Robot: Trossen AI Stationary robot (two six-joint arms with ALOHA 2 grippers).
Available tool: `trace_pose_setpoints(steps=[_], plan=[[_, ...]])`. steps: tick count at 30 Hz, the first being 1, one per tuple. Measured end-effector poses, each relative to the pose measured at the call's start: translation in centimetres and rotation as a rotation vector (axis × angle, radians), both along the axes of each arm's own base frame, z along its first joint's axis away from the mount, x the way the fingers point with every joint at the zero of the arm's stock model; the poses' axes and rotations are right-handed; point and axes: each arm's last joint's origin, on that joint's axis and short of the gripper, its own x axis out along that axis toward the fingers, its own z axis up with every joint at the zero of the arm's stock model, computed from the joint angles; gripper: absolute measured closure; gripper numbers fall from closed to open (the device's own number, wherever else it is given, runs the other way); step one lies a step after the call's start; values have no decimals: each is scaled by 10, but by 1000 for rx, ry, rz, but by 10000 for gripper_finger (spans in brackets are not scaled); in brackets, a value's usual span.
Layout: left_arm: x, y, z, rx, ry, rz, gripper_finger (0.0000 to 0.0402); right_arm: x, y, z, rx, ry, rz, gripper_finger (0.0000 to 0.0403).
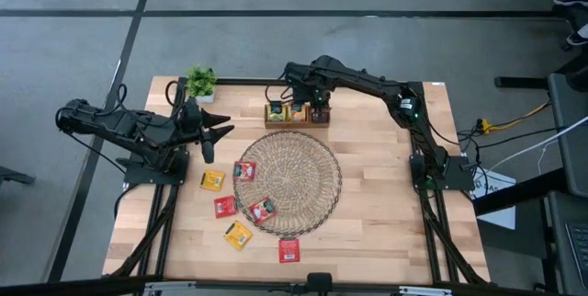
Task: Pick & Place Tea
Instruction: Put the red tea bag into the right of the wooden organizer
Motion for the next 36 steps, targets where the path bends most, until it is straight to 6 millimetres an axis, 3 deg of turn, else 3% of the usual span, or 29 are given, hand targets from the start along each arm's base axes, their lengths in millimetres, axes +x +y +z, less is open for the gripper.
trace_pose_setpoints(steps=[36], plan=[[0,0,0,-17,-7,-2,265,-9,-10,0,-31,58,-16,403]])
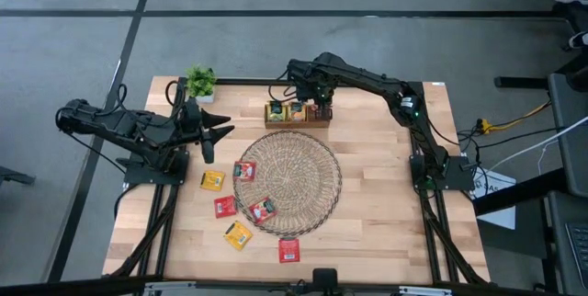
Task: Pick & Place Tea
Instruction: Put the red tea bag into the right of the wooden organizer
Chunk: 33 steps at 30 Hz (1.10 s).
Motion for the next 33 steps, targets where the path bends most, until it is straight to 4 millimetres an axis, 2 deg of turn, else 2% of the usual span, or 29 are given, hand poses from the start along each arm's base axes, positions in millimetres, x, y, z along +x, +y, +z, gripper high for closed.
trace_pose_setpoints(steps=[17,25,33], plan=[[0,0,0,1,0,0,265,0,-1,0,-26,12,3,403],[0,0,0,2,0,3,265,2,-1,11,-43,-25,3,403],[0,0,0,2,0,3,265,0,-1,11,-53,-8,4,403]])
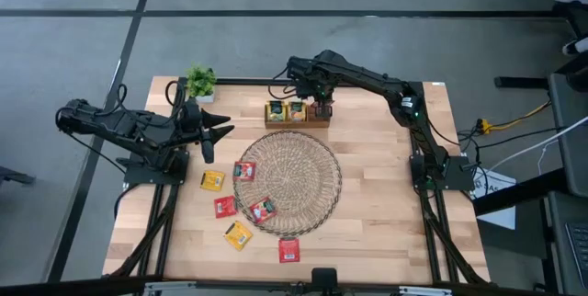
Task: Pick & Place Tea
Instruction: Put the red tea bag into the right of the wooden organizer
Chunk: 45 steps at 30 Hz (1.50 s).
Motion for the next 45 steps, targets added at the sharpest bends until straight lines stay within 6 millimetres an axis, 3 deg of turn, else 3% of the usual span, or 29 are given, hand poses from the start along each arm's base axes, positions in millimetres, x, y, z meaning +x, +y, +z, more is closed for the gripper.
trace_pose_setpoints(steps=[12,24,37,45], plan=[[0,0,0,-3,1,-8,265,0,0,0,-3,6,1,399],[0,0,0,-4,1,-10,265,2,0,0,-6,-16,2,307],[0,0,0,3,4,-12,265,1,3,0,90,-40,7,298],[0,0,0,-1,2,-11,265,-16,-7,30,221,-221,-49,297]])
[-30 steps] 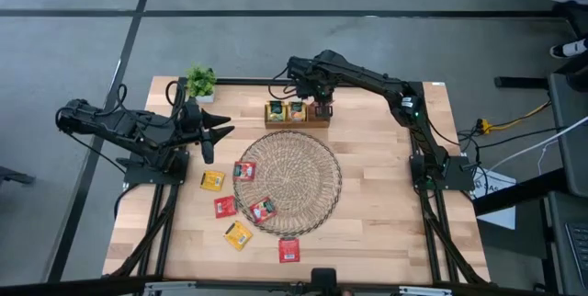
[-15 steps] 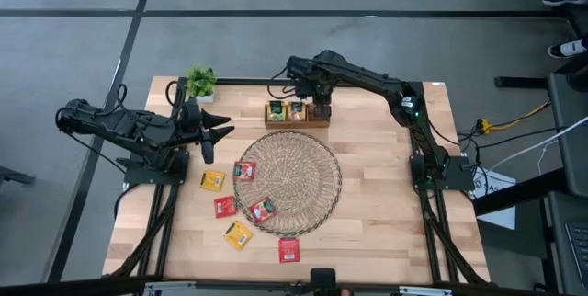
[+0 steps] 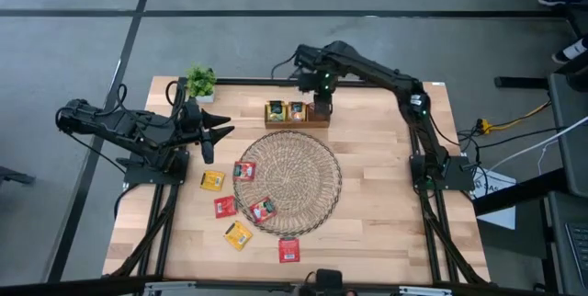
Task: Pick & Place Tea
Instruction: Put the red tea bag into the right of the wooden organizer
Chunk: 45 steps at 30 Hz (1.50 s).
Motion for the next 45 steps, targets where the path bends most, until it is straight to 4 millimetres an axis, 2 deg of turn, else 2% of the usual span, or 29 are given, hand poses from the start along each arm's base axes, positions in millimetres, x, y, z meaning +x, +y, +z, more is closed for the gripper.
trace_pose_setpoints(steps=[6,13,21,27,31,37,45], plan=[[0,0,0,-3,-2,1,265,-10,-8,25,86,-190,-26,297],[0,0,0,-20,-9,4,265,-17,-15,22,200,-215,-32,297],[0,0,0,-28,-12,2,265,-19,-16,14,219,-183,-42,297],[0,1,0,-17,-15,34,265,-20,-15,18,220,-200,-68,297],[-1,2,0,-1,-20,82,265,-18,-11,27,204,-248,-92,297],[-2,3,1,29,-19,125,265,-14,7,47,139,-327,-73,309],[-2,4,1,38,-20,147,265,-6,24,51,132,-340,-74,345]])
